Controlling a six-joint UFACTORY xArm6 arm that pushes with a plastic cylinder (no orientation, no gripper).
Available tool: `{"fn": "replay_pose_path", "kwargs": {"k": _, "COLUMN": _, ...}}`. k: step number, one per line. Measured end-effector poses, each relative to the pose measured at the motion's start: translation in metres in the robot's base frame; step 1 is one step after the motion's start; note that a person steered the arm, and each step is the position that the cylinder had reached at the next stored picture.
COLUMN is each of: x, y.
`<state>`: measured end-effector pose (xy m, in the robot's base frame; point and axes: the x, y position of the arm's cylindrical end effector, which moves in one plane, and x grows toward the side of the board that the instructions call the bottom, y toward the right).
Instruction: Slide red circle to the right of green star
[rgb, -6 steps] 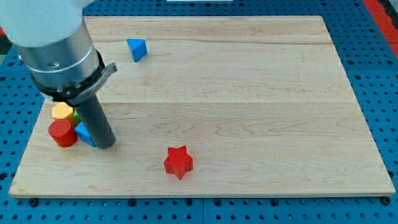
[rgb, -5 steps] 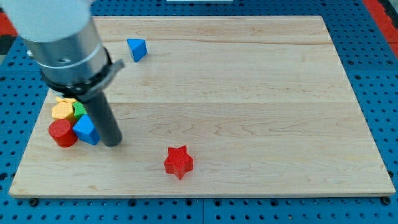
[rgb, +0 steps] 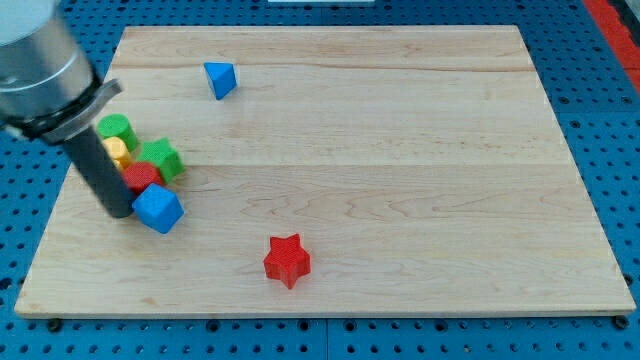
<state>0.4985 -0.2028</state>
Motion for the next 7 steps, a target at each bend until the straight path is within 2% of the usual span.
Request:
{"fn": "replay_pose_path", "kwargs": {"k": 1, "x": -0.026, "y": 0.022}}
{"fn": "replay_pose_path", "kwargs": {"k": 3, "x": -0.048, "y": 0.006}}
{"fn": "replay_pose_path", "kwargs": {"k": 4, "x": -0.065, "y": 0.038}}
{"fn": "replay_pose_path", "kwargs": {"k": 5, "x": -0.067, "y": 0.106}}
{"fn": "replay_pose_path", "kwargs": {"k": 6, "x": -0.079, "y": 0.146}}
{"fn": "replay_pose_path", "kwargs": {"k": 7, "x": -0.08, "y": 0.125}}
